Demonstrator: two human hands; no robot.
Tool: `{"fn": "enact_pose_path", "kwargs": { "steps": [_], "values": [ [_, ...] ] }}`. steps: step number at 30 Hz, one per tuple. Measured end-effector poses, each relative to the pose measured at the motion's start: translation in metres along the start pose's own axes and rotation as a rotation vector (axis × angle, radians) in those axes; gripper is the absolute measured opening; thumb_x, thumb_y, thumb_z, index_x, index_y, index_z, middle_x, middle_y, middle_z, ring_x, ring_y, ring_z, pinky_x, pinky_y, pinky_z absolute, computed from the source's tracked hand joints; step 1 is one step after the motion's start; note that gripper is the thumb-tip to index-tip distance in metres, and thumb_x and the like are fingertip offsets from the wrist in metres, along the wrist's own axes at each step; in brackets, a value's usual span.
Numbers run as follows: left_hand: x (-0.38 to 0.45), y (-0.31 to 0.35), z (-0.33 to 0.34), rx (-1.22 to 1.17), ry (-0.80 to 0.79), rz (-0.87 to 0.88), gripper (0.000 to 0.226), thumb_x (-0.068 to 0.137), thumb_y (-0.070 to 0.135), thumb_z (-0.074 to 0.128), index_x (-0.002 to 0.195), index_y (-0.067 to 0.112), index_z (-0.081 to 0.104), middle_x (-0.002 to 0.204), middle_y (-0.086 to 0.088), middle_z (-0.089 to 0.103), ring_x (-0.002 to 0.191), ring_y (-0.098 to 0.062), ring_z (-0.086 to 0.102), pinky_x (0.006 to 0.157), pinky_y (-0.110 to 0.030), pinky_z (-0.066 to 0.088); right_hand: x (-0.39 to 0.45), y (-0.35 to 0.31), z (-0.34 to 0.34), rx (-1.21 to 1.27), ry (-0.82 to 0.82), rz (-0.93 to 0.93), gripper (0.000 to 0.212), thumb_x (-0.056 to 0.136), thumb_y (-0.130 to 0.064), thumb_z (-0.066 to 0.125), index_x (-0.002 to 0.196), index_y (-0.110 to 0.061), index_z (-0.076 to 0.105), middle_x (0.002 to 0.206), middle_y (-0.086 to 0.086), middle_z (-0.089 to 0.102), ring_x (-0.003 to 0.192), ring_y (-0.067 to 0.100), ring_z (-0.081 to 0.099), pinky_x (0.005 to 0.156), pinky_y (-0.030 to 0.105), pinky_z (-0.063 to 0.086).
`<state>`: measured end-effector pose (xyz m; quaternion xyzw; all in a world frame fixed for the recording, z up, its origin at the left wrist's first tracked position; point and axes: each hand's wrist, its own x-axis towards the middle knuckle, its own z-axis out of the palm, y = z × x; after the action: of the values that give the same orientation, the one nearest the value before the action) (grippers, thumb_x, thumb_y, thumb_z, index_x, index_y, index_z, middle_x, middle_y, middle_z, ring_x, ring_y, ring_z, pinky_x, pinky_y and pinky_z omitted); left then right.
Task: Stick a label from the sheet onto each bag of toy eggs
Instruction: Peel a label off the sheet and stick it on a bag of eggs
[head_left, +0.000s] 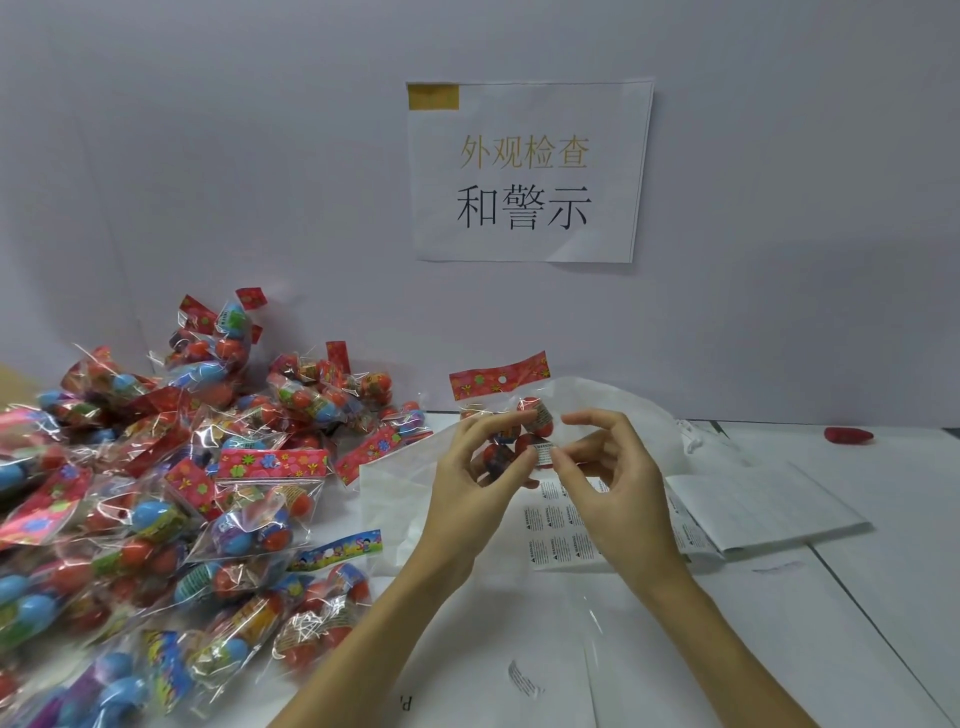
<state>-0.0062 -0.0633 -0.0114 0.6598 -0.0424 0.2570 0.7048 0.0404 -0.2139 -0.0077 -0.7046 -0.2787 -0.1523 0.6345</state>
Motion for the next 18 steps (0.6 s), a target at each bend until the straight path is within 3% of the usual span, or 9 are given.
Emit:
{"fn": "enact_pose_path", "kwargs": {
  "steps": [4, 8, 9, 11, 14, 18],
  "values": [
    [0.0013, -0.0009, 0.0013, 0.028, 0.027, 0.009, 0.036, 0.094, 0.010, 0.076, 0.115, 0.039, 0.075, 0.120, 0.016, 0.064, 0.100, -0.018, 0.074, 0.077, -0.027, 0.062, -0.0020, 0.0011, 0.0020, -0.136, 0.020, -0.014, 0.040, 0.091, -0.016, 0.080, 0.120, -0.031, 0.057, 0.090, -0.015, 0.070, 0.087, 0.006, 0.071, 0.075, 0.013, 0.056],
    [0.0016, 0.0010, 0.0019, 0.038, 0.040, 0.017, 0.035, 0.095, 0.009, 0.075, 0.114, 0.038, 0.075, 0.118, 0.014, 0.067, 0.097, -0.020, 0.073, 0.076, -0.028, 0.062, -0.0031, 0.0040, 0.0038, -0.252, 0.093, 0.034, 0.056, 0.092, -0.027, 0.078, 0.138, -0.029, 0.047, 0.122, -0.010, 0.054, 0.099, 0.003, 0.065, 0.077, 0.013, 0.055],
    [0.0020, 0.0012, 0.0004, 0.029, 0.035, 0.008, 0.034, 0.096, 0.009, 0.074, 0.115, 0.037, 0.075, 0.118, 0.013, 0.067, 0.096, -0.021, 0.074, 0.077, -0.028, 0.062, -0.0019, 0.0038, 0.0027, -0.213, 0.074, 0.099, 0.052, 0.094, -0.036, 0.074, 0.139, -0.028, 0.048, 0.119, -0.009, 0.058, 0.096, 0.003, 0.067, 0.074, 0.015, 0.056],
    [0.0018, 0.0020, -0.0016, 0.013, 0.007, -0.002, 0.033, 0.096, 0.008, 0.074, 0.116, 0.034, 0.075, 0.118, 0.011, 0.068, 0.095, -0.021, 0.074, 0.078, -0.030, 0.062, 0.0000, 0.0018, 0.0020, -0.041, -0.035, 0.267, 0.047, 0.093, -0.054, 0.064, 0.130, -0.026, 0.057, 0.093, -0.004, 0.073, 0.076, 0.008, 0.071, 0.063, 0.021, 0.056],
    [0.0009, 0.0031, 0.0004, 0.000, -0.048, 0.001, 0.032, 0.096, 0.007, 0.075, 0.118, 0.029, 0.075, 0.119, 0.004, 0.068, 0.094, -0.022, 0.075, 0.077, -0.030, 0.062, 0.0003, 0.0025, 0.0049, 0.121, -0.141, 0.362, 0.045, 0.091, -0.058, 0.061, 0.108, -0.018, 0.070, 0.062, 0.004, 0.066, 0.053, 0.018, 0.062, 0.049, 0.026, 0.049],
    [-0.0004, 0.0045, 0.0012, -0.003, -0.074, 0.026, 0.036, 0.095, 0.007, 0.075, 0.122, 0.031, 0.073, 0.125, 0.001, 0.066, 0.101, -0.022, 0.073, 0.081, -0.031, 0.062, 0.0008, 0.0039, 0.0040, 0.302, -0.157, 0.422, 0.038, 0.092, -0.048, 0.066, 0.103, -0.012, 0.069, 0.063, 0.008, 0.061, 0.056, 0.019, 0.056, 0.052, 0.026, 0.047]
  ]
}}
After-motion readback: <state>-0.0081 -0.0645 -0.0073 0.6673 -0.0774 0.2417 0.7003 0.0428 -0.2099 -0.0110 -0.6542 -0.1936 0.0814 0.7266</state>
